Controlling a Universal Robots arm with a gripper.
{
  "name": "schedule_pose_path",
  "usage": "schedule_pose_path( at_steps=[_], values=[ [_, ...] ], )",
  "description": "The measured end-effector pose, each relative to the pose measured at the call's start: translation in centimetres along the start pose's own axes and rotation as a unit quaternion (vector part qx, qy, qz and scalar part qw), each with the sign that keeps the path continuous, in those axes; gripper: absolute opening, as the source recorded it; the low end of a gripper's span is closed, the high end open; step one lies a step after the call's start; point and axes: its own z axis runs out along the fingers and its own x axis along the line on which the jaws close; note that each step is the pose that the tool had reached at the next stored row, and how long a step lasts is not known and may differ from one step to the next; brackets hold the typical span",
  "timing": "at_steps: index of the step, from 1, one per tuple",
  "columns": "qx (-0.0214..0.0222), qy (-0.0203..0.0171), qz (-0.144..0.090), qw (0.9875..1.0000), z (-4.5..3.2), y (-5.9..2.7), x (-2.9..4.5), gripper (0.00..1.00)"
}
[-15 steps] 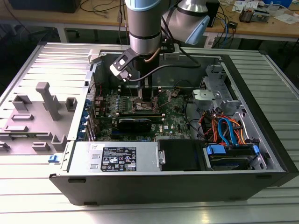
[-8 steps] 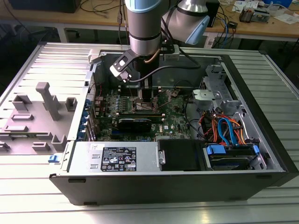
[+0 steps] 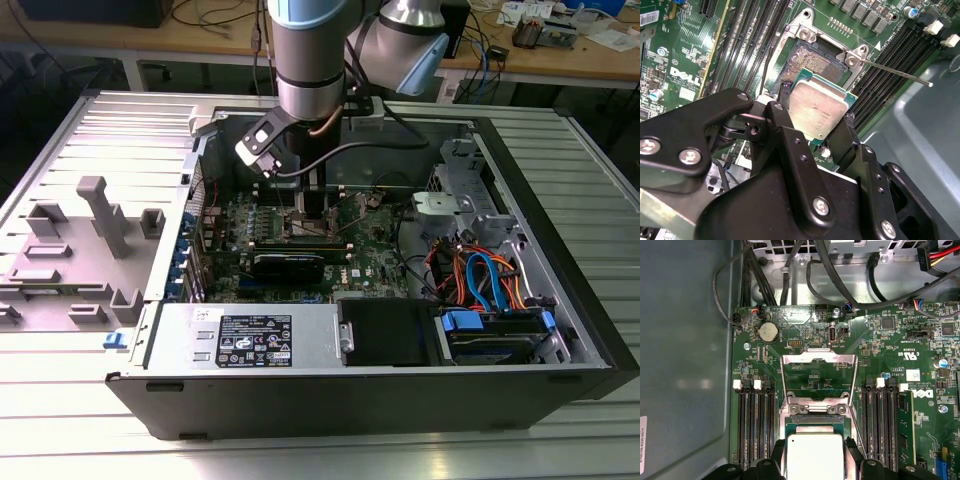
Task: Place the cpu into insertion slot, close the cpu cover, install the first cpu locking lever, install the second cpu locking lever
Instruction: 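Place the cpu into insertion slot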
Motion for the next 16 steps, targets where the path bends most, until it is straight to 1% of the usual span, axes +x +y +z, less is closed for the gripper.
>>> schedule_pose_path(
  at_steps=[2, 12, 13, 15, 16],
  values=[
    [0.0000, 0.0000, 0.000, 1.0000, 0.41, -0.03, -0.02, 0.55],
    [0.0000, 0.0000, 0.000, 1.0000, 0.47, -0.03, -0.03, 0.55],
    [-0.0001, -0.0006, 0.000, 1.0000, 0.53, -0.03, -0.02, 0.55],
    [-0.0001, -0.0049, 0.000, 1.0000, 0.82, -0.07, 0.00, 0.55],
    [0.0000, -0.0100, -0.001, 1.0000, 1.03, -0.07, 0.11, 0.55]
  ],
)
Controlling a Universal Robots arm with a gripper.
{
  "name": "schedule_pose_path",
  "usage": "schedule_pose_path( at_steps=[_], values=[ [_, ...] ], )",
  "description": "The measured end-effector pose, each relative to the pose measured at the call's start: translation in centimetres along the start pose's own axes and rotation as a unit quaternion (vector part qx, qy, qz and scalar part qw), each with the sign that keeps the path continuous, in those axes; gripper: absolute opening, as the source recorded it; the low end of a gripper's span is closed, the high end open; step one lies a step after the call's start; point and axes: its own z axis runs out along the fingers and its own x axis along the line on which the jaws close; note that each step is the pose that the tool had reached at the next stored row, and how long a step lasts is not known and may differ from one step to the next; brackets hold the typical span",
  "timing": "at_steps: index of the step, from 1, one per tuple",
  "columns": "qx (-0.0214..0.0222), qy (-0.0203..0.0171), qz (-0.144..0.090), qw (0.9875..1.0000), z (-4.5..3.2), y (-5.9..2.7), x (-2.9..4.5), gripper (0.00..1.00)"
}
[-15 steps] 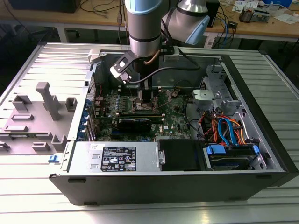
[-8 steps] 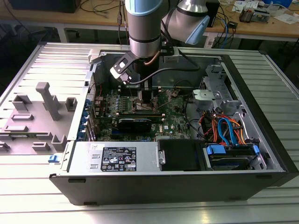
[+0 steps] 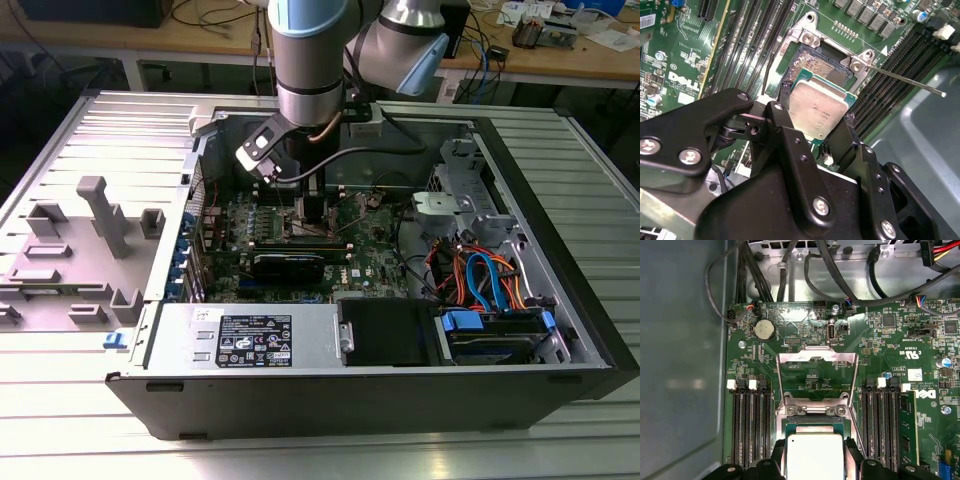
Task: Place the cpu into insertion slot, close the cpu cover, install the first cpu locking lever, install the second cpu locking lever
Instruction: 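Place the cpu into insertion slot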
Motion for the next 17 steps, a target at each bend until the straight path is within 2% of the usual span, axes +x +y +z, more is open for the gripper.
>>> schedule_pose_path(
  at_steps=[4, 7, 17],
  values=[
    [0.0000, -0.0075, -0.001, 1.0000, 0.67, -0.05, 0.33, 0.55],
    [0.0001, -0.0108, -0.001, 0.9999, 1.02, -0.07, 0.32, 0.55],
    [0.0001, -0.0109, -0.001, 0.9999, 1.71, -0.20, 0.00, 0.55]
  ],
)
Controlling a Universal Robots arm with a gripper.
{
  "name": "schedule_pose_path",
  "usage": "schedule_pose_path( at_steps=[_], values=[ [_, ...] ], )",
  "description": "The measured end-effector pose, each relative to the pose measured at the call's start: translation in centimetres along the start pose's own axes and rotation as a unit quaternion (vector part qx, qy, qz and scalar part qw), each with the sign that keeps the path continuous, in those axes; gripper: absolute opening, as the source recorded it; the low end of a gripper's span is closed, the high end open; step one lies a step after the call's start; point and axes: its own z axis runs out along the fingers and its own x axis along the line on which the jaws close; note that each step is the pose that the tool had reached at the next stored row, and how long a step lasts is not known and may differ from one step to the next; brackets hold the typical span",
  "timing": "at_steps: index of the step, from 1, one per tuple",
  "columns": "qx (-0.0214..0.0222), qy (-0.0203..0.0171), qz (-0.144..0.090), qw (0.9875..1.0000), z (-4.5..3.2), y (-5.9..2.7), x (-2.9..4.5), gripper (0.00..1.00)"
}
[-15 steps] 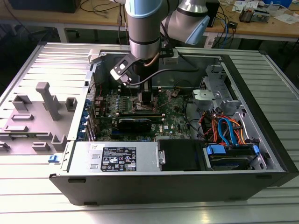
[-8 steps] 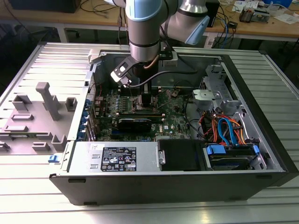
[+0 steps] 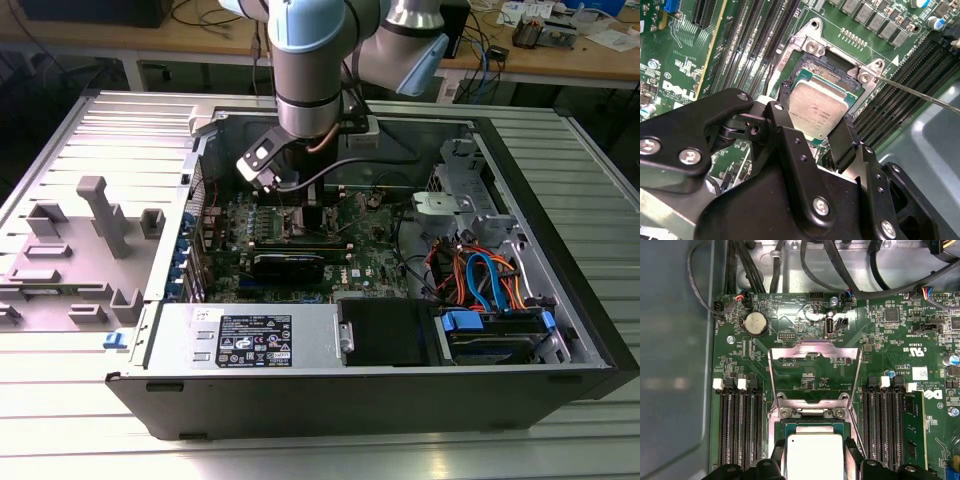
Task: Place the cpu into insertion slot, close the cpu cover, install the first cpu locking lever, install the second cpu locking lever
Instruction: 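Place the cpu into insertion slot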
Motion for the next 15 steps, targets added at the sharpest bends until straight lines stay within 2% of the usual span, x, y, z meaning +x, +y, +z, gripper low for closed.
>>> schedule_pose_path(
  at_steps=[11, 15],
  values=[
    [0.0000, 0.0000, 0.000, 1.0000, 0.88, -0.27, -0.06, 0.55],
    [0.0001, -0.0001, 0.000, 1.0000, 0.99, -0.28, -0.06, 0.55]
  ],
)
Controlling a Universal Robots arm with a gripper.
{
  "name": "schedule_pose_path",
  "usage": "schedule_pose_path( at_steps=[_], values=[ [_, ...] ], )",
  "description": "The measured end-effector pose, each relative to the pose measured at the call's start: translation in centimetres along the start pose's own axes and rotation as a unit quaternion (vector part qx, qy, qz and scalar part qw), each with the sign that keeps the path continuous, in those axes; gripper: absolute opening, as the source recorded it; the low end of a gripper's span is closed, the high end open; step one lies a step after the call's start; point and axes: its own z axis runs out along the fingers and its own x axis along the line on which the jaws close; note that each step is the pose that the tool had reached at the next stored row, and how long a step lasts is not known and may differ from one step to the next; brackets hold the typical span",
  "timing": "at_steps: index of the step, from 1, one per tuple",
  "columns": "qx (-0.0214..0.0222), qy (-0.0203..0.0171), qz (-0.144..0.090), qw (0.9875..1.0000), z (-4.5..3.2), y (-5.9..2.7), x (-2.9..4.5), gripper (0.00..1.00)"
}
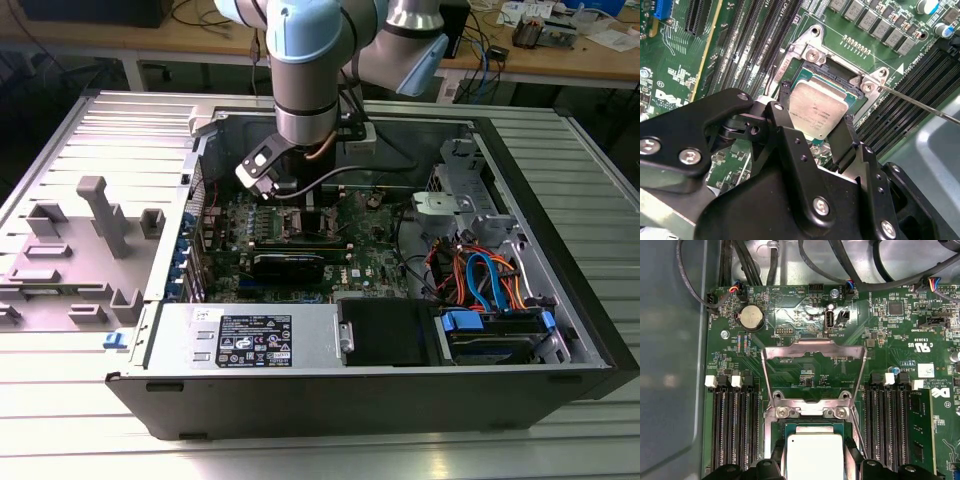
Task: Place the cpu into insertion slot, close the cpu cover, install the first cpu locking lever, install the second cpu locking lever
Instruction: 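Place the cpu into insertion slot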
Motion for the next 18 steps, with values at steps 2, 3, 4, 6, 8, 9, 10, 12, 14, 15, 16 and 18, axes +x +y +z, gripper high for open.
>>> schedule_pose_path(
  at_steps=[2, 3, 4, 6, 8, 9, 10, 12, 14, 15, 16, 18],
  values=[
    [0.0000, 0.0000, 0.000, 1.0000, 0.03, 0.00, 0.00, 0.55],
    [-0.0001, 0.0000, 0.000, 1.0000, 0.08, 0.00, 0.00, 0.55],
    [0.0000, -0.0002, 0.000, 1.0000, 0.13, -0.01, 0.00, 0.55],
    [0.0003, -0.0003, 0.000, 1.0000, 0.24, -0.02, -0.01, 0.55],
    [0.0003, -0.0004, 0.000, 1.0000, 0.31, -0.03, -0.02, 0.55],
    [0.0003, -0.0004, 0.000, 1.0000, 0.36, -0.03, -0.01, 0.55],
    [0.0003, -0.0004, 0.000, 1.0000, 0.40, -0.03, -0.01, 0.55],
    [0.0002, -0.0002, 0.000, 1.0000, 0.43, -0.03, -0.01, 0.55],
    [0.0002, -0.0002, 0.000, 1.0000, 0.43, -0.03, -0.01, 0.55],
    [0.0001, -0.0001, 0.000, 1.0000, 0.38, -0.03, 0.00, 0.55],
    [-0.0003, 0.0007, 0.000, 1.0000, 0.20, 0.00, 0.02, 0.55],
    [0.0002, -0.0001, 0.000, 1.0000, -0.01, 0.00, 0.01, 0.55]
  ],
)
